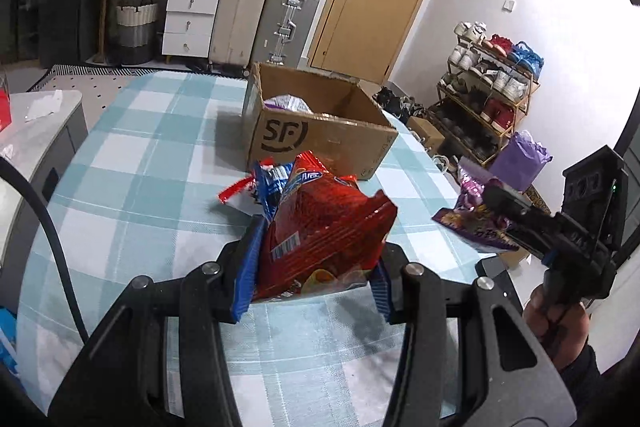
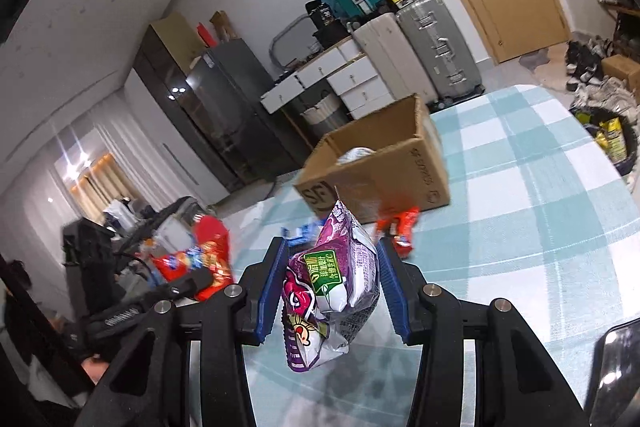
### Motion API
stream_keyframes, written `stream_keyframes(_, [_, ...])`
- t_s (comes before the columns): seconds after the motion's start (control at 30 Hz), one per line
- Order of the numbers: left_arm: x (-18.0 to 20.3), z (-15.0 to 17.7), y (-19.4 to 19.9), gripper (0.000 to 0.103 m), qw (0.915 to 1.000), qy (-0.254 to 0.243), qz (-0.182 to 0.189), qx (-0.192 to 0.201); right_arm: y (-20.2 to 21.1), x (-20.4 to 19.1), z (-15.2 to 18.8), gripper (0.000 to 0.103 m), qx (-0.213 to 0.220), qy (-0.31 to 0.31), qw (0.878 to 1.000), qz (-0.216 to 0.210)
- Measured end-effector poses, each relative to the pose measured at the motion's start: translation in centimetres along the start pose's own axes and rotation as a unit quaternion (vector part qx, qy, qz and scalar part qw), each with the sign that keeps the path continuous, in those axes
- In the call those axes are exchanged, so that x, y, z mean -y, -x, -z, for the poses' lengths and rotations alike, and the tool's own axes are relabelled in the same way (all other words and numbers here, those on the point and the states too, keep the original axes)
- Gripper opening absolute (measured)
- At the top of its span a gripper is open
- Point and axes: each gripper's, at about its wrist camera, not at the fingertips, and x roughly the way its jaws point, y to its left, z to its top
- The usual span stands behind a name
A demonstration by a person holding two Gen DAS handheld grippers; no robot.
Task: Organize snacks
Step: 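Lift the red chip bag and purple bag toward the box with both grippers, then carry the red chip bag and purple bag over the cardboard box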
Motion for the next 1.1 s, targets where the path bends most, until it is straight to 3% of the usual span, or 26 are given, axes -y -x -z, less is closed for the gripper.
stream_keyframes(0.43, [0.0, -4.2, 2.9, 0.045, 0.9996, -0.029, -0.003, 0.004, 1.7, -3.7, -4.8, 0.046, 0.013, -0.003, 0.998, -0.062])
stream_keyframes(0.77, [0.8, -8.7, 2.2, 0.045, 0.9992, -0.039, 0.012, -0.003, 2.2, -6.5, -9.7, 0.046, 0.020, 0.052, 0.997, -0.060])
stream_keyframes(1.1, [3.8, -15.4, 0.4, 0.045, 0.9973, -0.067, 0.025, -0.016, 1.7, -9.4, -14.9, 0.046, 0.031, 0.094, 0.993, -0.061])
